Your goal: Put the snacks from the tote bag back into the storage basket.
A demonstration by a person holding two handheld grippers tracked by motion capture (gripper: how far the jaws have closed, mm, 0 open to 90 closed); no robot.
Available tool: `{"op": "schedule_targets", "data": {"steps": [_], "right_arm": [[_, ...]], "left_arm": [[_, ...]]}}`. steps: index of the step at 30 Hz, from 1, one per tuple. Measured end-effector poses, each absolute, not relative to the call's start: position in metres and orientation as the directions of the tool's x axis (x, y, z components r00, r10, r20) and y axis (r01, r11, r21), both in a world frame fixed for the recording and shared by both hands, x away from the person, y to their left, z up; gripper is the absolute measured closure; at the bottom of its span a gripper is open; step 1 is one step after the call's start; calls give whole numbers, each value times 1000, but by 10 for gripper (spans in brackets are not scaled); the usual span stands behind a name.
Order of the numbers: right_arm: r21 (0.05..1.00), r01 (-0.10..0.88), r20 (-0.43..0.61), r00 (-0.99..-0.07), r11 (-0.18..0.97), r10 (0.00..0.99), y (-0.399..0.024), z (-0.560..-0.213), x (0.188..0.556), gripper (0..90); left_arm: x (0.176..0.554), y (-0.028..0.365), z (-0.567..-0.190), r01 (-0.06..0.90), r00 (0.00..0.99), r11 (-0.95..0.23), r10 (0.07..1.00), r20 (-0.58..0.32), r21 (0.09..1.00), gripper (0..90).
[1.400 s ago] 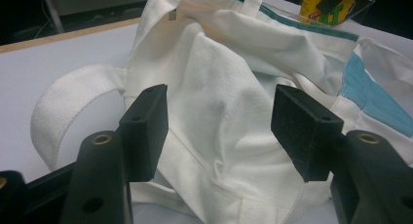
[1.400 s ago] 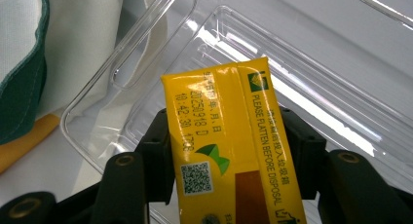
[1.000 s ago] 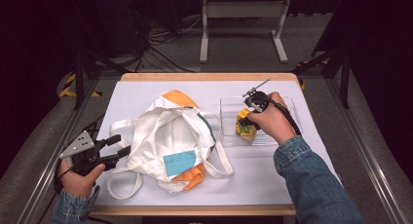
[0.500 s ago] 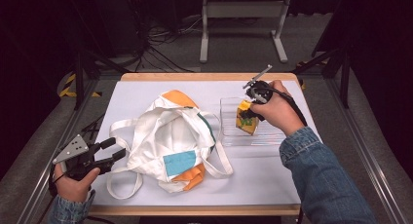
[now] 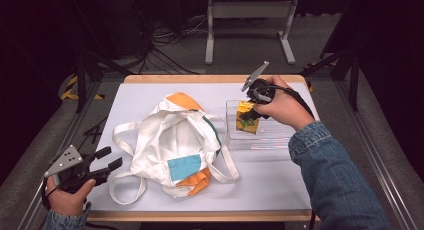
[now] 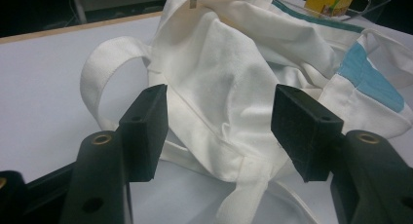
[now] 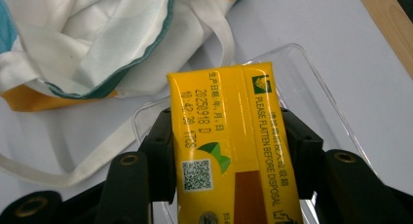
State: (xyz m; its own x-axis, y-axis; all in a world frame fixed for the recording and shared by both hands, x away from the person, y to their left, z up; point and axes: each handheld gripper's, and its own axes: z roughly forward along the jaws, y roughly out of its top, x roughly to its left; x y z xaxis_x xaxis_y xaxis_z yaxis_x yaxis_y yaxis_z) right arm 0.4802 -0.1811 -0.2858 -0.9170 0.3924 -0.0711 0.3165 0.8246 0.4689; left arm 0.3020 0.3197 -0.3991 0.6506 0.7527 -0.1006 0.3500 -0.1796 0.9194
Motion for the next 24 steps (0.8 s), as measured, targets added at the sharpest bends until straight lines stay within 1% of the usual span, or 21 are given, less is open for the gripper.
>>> {"op": "schedule_targets", "data": {"steps": [6,9,13,15,18,21,24], "right_arm": [[474,194,-77,-963,859,259,-177,-287,482,501],[468,157,-86,-971,870,222,-177,-286,483,501],[465,121,-110,-975,877,193,-179,-287,485,501],[463,125,-106,-975,878,195,-180,-287,485,501],[464,104,-112,-978,880,175,-183,-290,486,501],[462,94,-99,-983,882,156,-185,-294,485,501],[463,63,-95,-988,884,120,-187,-299,485,501]], "left_arm": [[302,321,-399,349,649,-174,754,-103,921,397],[303,321,-399,349,650,-174,753,-105,921,397],[305,319,-399,344,659,-181,745,-100,921,399],[305,319,-399,344,661,-180,743,-102,922,399],[306,318,-400,349,660,-175,743,-109,921,399],[307,318,-399,339,668,-187,738,-96,922,399],[306,318,-399,339,669,-182,737,-100,923,398]]}}
